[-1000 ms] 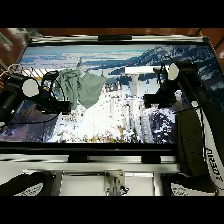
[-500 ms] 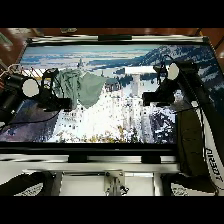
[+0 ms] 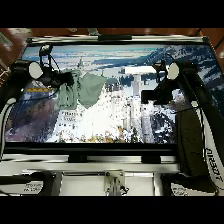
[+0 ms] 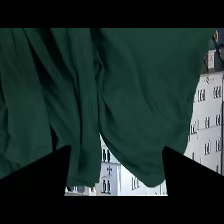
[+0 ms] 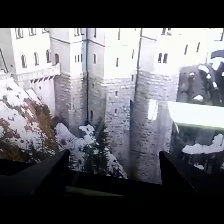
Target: Fold the shirts.
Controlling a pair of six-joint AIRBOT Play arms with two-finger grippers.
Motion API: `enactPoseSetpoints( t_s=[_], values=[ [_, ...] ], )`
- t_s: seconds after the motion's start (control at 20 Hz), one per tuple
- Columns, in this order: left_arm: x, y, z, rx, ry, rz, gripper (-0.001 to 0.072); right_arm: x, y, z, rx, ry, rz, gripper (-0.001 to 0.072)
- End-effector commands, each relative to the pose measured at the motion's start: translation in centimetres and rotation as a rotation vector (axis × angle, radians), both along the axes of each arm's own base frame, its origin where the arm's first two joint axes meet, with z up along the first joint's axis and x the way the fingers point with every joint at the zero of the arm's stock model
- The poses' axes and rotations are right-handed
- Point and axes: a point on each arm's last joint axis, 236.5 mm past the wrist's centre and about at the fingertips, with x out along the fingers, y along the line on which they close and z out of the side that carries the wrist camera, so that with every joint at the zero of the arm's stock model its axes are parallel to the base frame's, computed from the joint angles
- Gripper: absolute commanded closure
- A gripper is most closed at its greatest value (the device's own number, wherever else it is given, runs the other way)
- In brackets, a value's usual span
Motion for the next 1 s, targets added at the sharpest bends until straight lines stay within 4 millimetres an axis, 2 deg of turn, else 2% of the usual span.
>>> enactPoseSetpoints(
  t_s=[0.0, 0.15, 0.35, 0.55, 0.6, 0.7, 0.75, 0.85, 0.95],
  values=[
    [6.1, 3.9, -3.3, 0.039, 0.002, 0.039, -0.0013, 0.8, 1.1, 0.3, 0.048, -0.035, -0.005, 0.0038],
    [7.5, 6.6, -7.7, 0.140, 0.076, 0.039, -0.0013, 0.8, 2.4, 0.6, 0.102, -0.035, -0.007, 0.0038],
    [7.2, 6.7, -13.4, 0.165, 0.171, 0.027, -0.0013, 0.8, 2.7, 0.7, 0.115, -0.035, 0.003, 0.0038],
    [7.0, 6.4, -15.9, 0.164, 0.208, 0.031, -0.0013, 0.8, 2.7, 0.8, 0.115, -0.037, 0.007, 0.0038],
    [6.9, 6.4, -16.2, 0.156, 0.214, 0.047, 0.0056, 0.8, 2.7, 0.7, 0.114, -0.038, 0.009, 0.0038],
    [7.0, 6.2, -15.7, 0.139, 0.207, 0.059, 0.0674, 0.9, 2.7, 0.7, 0.114, -0.040, 0.009, 0.0038],
    [7.3, 5.8, -14.8, 0.128, 0.189, 0.058, 0.0672, 1.0, 2.7, 0.8, 0.115, -0.045, 0.008, 0.0038],
    [8.4, 4.4, -10.6, 0.118, 0.103, 0.040, 0.0673, 1.6, 2.8, 0.9, 0.121, -0.070, 0.002, 0.0038],
    [9.0, 1.4, -3.5, 0.107, -0.040, -0.017, 0.0673, 3.0, 3.0, 1.3, 0.133, -0.132, -0.001, 0.0038]
  ],
)
